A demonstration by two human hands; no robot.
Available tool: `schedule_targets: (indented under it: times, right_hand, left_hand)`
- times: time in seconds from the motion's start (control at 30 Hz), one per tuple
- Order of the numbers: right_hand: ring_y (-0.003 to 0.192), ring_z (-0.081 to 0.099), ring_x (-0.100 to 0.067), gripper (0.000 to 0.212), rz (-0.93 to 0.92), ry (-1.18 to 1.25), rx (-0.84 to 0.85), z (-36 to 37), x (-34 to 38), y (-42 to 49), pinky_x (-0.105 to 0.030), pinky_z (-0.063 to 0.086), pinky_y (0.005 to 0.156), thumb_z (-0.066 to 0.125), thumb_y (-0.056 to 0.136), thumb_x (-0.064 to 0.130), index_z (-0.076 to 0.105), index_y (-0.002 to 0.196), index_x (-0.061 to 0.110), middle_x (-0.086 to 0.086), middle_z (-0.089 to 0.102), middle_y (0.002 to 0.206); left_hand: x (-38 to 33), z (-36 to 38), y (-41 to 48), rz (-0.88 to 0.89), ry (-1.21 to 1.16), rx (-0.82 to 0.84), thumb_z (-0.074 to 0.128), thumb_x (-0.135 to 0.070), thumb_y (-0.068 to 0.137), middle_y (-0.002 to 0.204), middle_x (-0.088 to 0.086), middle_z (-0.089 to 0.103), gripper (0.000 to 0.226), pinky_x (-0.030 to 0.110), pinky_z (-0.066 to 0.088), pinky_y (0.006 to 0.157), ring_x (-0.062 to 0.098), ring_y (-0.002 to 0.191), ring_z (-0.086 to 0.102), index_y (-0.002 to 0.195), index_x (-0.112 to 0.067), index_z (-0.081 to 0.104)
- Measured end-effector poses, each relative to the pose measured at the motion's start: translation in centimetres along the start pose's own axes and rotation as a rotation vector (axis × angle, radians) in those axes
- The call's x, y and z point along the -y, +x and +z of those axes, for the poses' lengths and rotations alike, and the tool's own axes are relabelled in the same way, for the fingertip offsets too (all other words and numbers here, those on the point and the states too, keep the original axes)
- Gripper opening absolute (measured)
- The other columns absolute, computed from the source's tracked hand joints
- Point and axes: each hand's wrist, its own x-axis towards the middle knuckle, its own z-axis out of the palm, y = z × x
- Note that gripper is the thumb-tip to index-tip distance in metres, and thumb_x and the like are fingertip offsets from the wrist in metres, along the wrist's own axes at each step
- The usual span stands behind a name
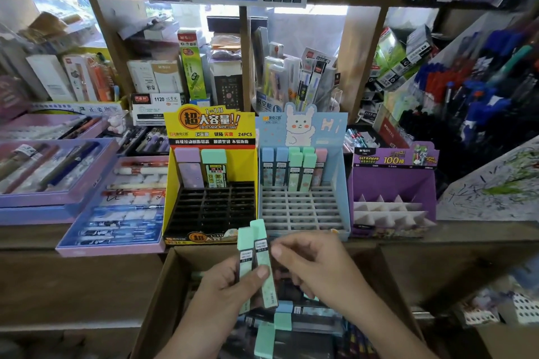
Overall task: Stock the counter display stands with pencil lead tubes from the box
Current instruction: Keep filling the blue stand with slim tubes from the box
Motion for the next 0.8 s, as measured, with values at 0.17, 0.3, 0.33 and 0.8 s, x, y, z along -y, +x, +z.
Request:
schedule_targets:
  times: [0.17,0.3,0.33,0.8]
  right_hand:
    - [0.053,0.06,0.005,0.014,0.007,-0.03,0.001,0.4,-0.5,0.1,-0.007,0.042,0.05,0.084,0.085,0.028,0.08,0.096,0.019,0.006,0.076,0.076]
    - [0.046,0.051,-0.008,0.011,0.005,0.066,0.0,0.3,-0.6,0.1,-0.02,0.041,0.045,0.085,0.084,0.028,0.078,0.089,0.02,-0.001,0.072,0.072]
    - [0.046,0.051,-0.014,0.011,-0.004,0.081,-0.011,0.1,-0.6,0.1,-0.024,0.042,0.045,0.085,0.085,0.029,0.078,0.089,0.021,-0.003,0.072,0.073]
    - [0.074,0.074,-0.013,0.019,-0.295,-0.142,-0.448,-5.7,2.4,5.4,-0.037,0.065,0.066,0.077,0.09,0.011,0.073,0.093,0.029,0.007,0.076,0.082]
  left_hand:
    - [0.3,-0.1,0.3,0.031,0.086,0.008,0.069,-0.035,0.086,0.085,0.007,0.075,0.023,0.027,0.051,0.06,0.014,0.071,0.063,0.106,-0.027,0.077]
    - [0.7,-0.1,0.3,0.038,0.094,0.002,0.069,-0.038,0.085,0.082,0.006,0.074,0.026,0.028,0.049,0.06,0.014,0.067,0.059,0.109,-0.029,0.077]
    - [0.7,-0.1,0.3,0.039,0.085,0.002,0.069,-0.04,0.085,0.083,0.008,0.074,0.028,0.027,0.049,0.061,0.015,0.067,0.059,0.11,-0.03,0.076]
    - [0.4,-0.6,0.5,-0.03,-0.135,-0.195,0.055,-0.024,0.099,0.094,0.016,0.079,0.022,0.026,0.054,0.054,0.026,0.078,0.076,0.111,-0.008,0.065]
